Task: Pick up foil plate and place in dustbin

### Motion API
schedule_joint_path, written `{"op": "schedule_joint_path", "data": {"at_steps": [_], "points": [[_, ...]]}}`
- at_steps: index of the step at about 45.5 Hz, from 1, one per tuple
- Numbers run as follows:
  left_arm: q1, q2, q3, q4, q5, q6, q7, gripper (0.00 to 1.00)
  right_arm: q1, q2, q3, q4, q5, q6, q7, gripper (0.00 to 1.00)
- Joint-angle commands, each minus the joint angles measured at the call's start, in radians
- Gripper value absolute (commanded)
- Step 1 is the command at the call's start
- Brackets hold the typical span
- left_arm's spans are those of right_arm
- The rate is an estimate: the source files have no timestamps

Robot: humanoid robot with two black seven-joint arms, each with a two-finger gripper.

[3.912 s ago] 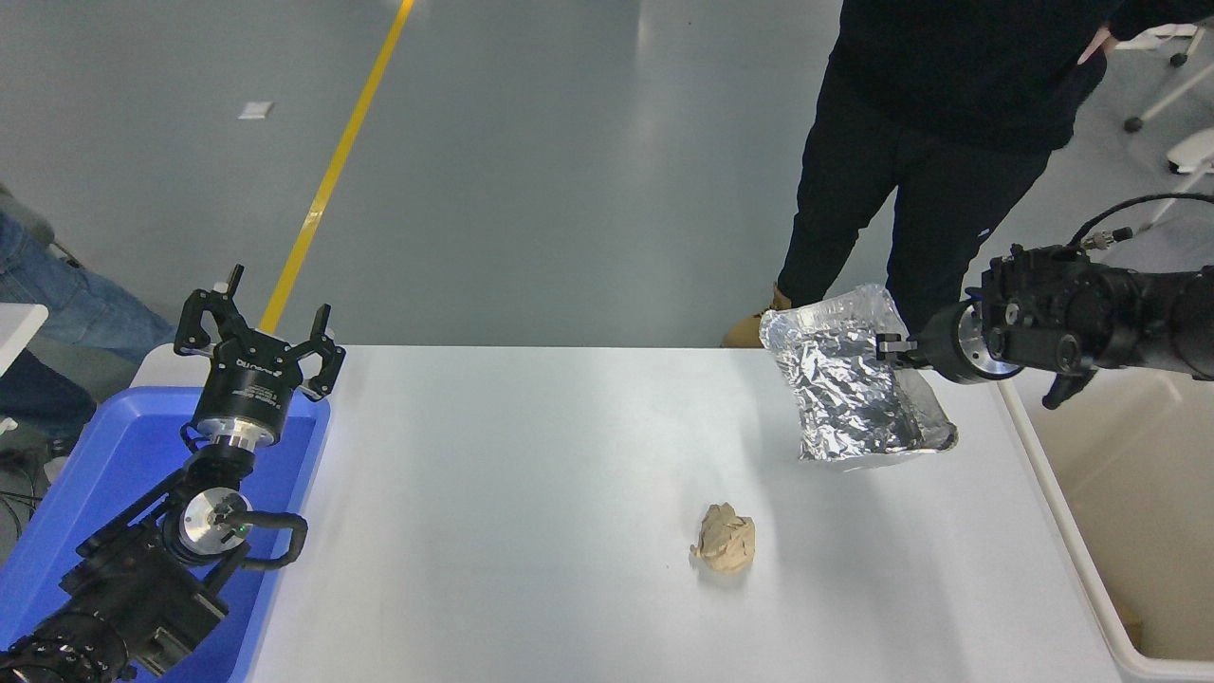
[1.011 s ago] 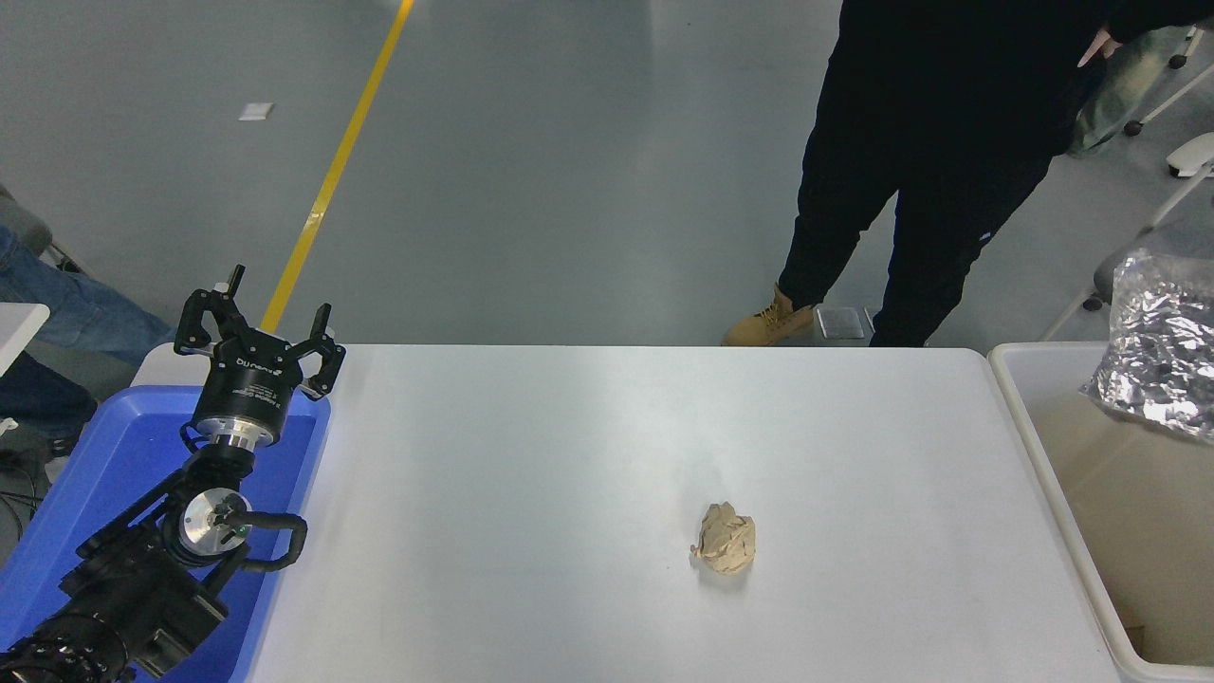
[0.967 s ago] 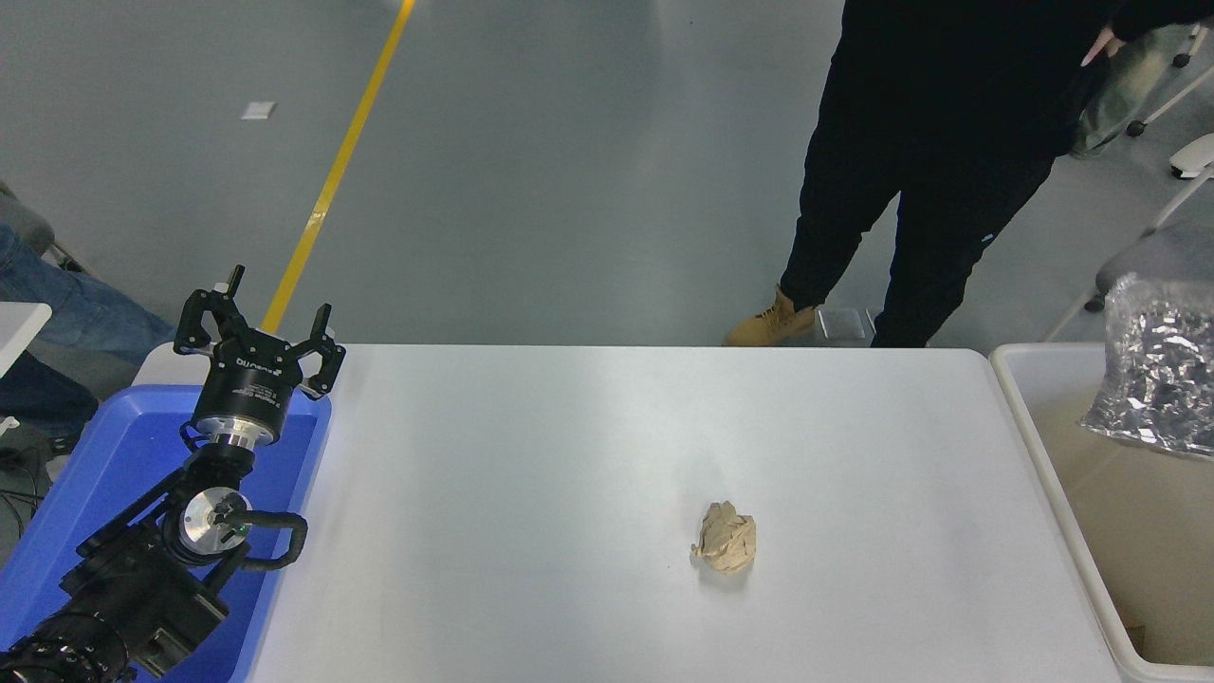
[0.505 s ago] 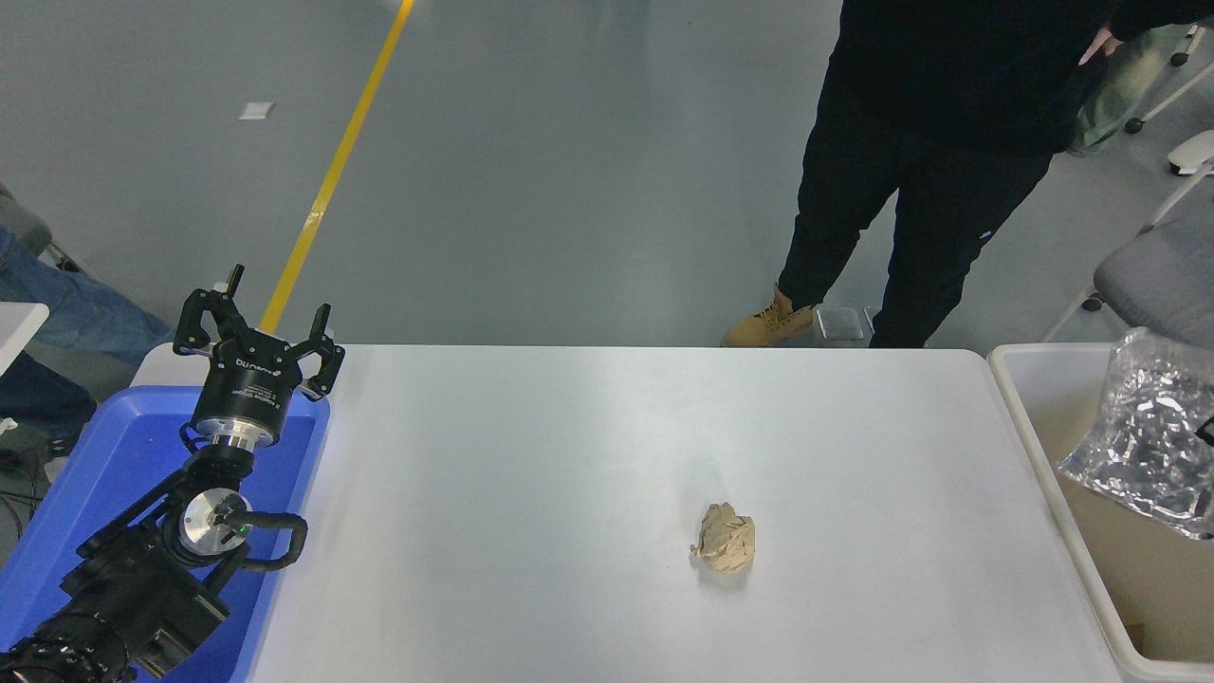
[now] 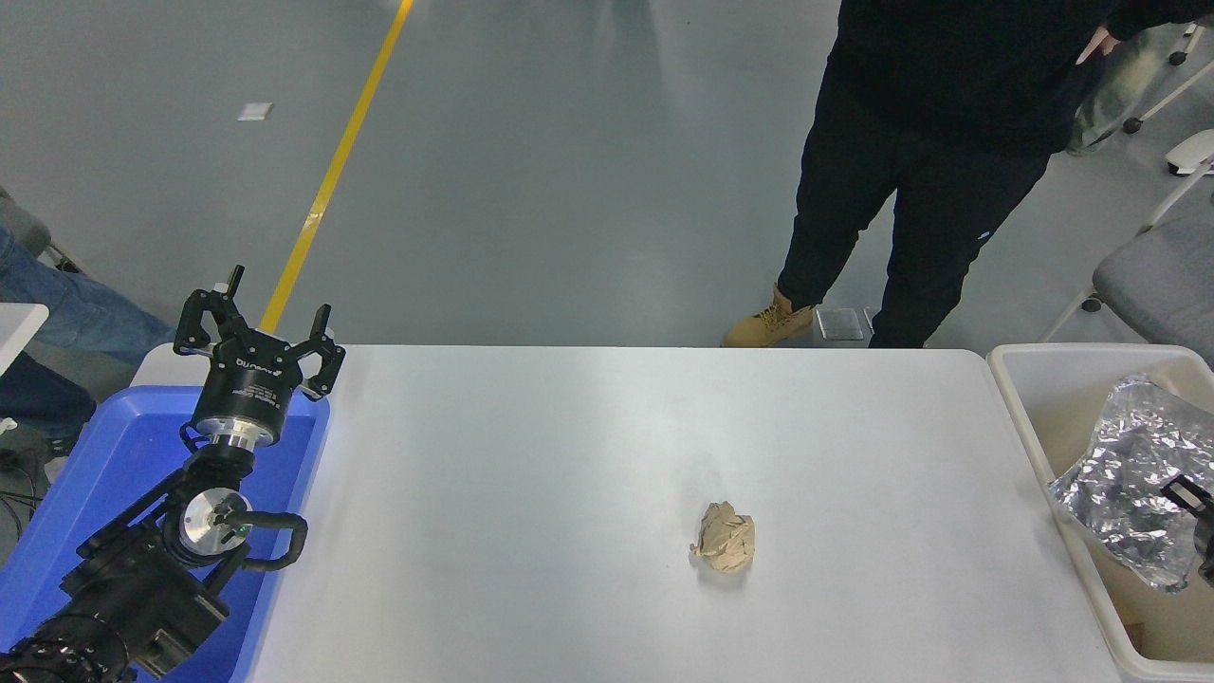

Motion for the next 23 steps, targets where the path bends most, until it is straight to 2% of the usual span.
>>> {"op": "schedule_joint_path", "data": {"at_steps": [1, 12, 23], "points": [[-0.001, 0.0, 0.0, -0.002, 0.0, 0.001, 0.0, 0.98, 0.0, 0.001, 0.071, -0.003, 0.011, -0.011, -0.001, 0.98], [0.0, 0.0, 0.0, 0.0, 0.0, 0.0, 0.0, 0.98, 0.016, 0.002, 0.095, -0.003, 0.012, -0.011, -0.001, 1.0], [-0.001, 0.0, 0.0, 0.0, 0.0, 0.0, 0.0, 0.98, 0.175, 0.002, 0.078, 0.027, 0.012, 0.003, -0.001, 1.0]]}}
